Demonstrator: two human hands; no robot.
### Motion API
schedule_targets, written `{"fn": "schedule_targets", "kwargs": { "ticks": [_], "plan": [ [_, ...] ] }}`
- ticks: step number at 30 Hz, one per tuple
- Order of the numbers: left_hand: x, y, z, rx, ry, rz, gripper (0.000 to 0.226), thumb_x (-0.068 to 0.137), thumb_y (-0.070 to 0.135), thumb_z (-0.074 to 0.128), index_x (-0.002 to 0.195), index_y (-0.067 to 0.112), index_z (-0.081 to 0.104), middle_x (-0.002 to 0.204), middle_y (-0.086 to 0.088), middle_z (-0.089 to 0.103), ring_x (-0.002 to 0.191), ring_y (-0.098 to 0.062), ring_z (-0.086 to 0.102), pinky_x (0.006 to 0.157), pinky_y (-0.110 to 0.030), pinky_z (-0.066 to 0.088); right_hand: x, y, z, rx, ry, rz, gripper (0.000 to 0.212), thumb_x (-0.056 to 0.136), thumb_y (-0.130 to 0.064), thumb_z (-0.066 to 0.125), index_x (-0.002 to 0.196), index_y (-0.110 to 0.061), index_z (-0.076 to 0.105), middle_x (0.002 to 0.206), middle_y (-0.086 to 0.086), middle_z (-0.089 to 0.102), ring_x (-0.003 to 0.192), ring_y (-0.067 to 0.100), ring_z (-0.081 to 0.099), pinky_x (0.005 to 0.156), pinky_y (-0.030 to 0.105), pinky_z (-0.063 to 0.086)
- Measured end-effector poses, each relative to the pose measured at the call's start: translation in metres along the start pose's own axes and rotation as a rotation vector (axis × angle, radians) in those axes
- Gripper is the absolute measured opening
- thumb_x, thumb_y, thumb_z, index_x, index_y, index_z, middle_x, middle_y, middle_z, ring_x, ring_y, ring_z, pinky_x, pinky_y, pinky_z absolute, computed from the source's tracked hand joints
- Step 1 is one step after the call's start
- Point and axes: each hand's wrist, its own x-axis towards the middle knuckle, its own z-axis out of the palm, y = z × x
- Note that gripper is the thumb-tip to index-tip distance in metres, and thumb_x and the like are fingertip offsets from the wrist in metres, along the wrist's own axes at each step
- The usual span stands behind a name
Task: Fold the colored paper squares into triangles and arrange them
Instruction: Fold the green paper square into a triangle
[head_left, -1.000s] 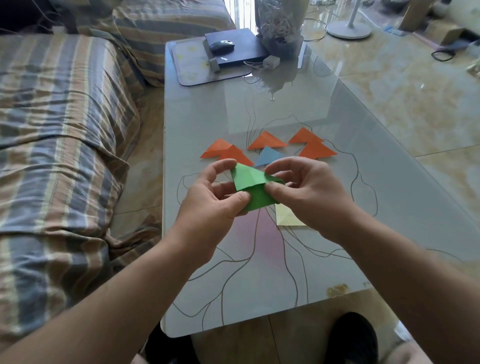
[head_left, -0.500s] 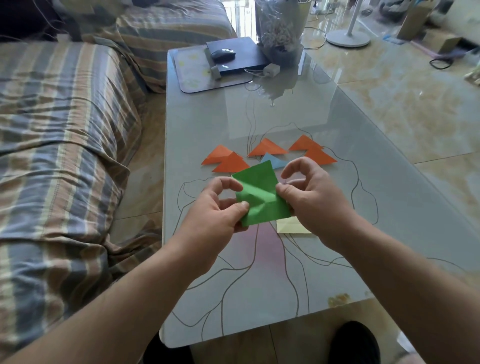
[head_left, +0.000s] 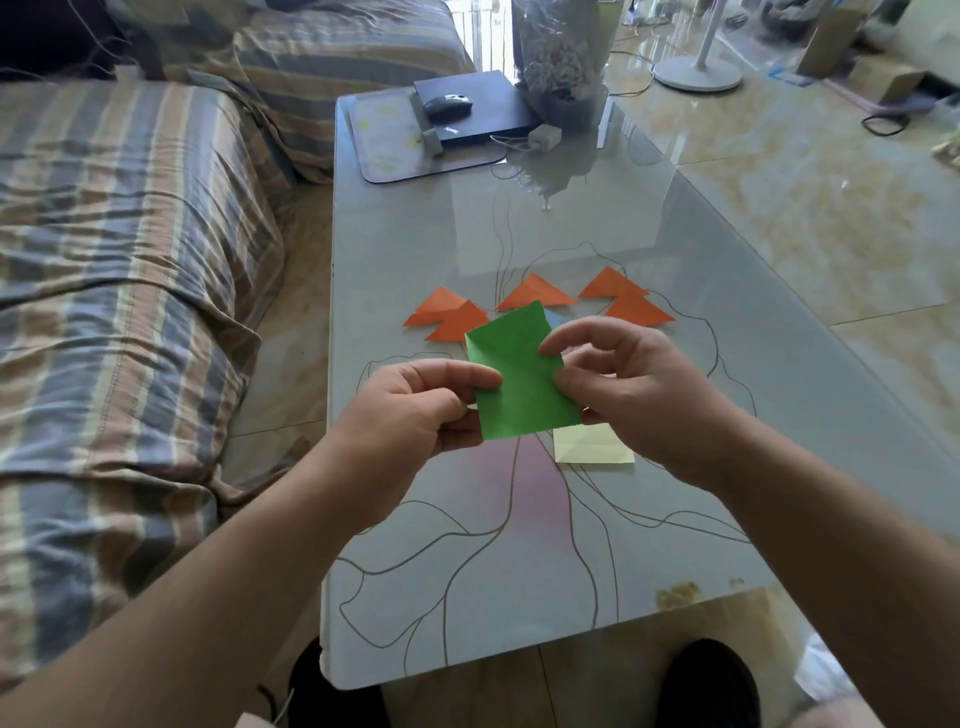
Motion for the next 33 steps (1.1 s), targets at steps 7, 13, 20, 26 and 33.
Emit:
{"fn": "schedule_targets", "kwargs": {
  "ticks": [7,13,20,26,33],
  "plan": [
    [-0.002,-0.001,0.000,0.044,-0.001,0.021,0.041,0.097,-0.016,0.043,0.098,0.008,0.077,0.091,-0.010,0.079,0.081,-0.022,0.074,0.079,-0.035,0.061,-0.001,-0.004,0.000,0.077,0.027,0.030,0.031,0.101,0.002,0.058,0.120,-0.023,0.062,0.089,0.008,0.071,0.071,0.019,0.068,0.069,0.035,0.055],
    [-0.002,0.001,-0.003,-0.066,-0.025,0.096,0.027,0.097,-0.015,0.054,0.099,0.012,0.051,0.096,-0.020,0.077,0.093,-0.032,0.075,0.084,-0.044,0.062,-0.005,-0.006,0.006,0.085,-0.048,0.069,0.024,0.102,-0.003,0.058,0.091,-0.018,0.072,0.086,0.010,0.069,0.077,0.024,0.067,0.072,0.037,0.054],
    [-0.005,0.006,-0.006,-0.114,-0.084,0.198,0.058,0.092,-0.014,0.059,0.132,0.027,0.048,0.107,-0.021,0.076,0.106,-0.029,0.075,0.088,-0.037,0.061,-0.005,-0.007,0.007,0.162,-0.092,0.112,0.033,0.098,0.004,0.060,0.086,-0.019,0.081,0.089,0.006,0.074,0.079,0.018,0.068,0.076,0.034,0.056],
    [-0.003,0.001,-0.006,-0.097,-0.095,0.248,0.043,0.090,-0.017,0.060,0.102,0.021,0.075,0.113,-0.013,0.076,0.105,-0.029,0.073,0.090,-0.034,0.059,-0.002,-0.013,0.004,0.471,-0.055,0.234,0.049,0.089,0.011,0.038,0.093,-0.008,0.083,0.101,0.019,0.072,0.080,0.032,0.068,0.091,0.046,0.053],
    [-0.005,0.002,-0.004,0.017,0.079,0.355,0.020,0.076,0.016,0.076,0.095,0.012,0.076,0.097,-0.010,0.079,0.094,-0.023,0.076,0.086,-0.034,0.062,-0.006,-0.011,0.008,0.450,-0.069,0.096,0.026,0.079,0.002,0.073,0.090,-0.019,0.084,0.097,0.017,0.076,0.081,0.030,0.071,0.099,0.052,0.053]
  ]
}}
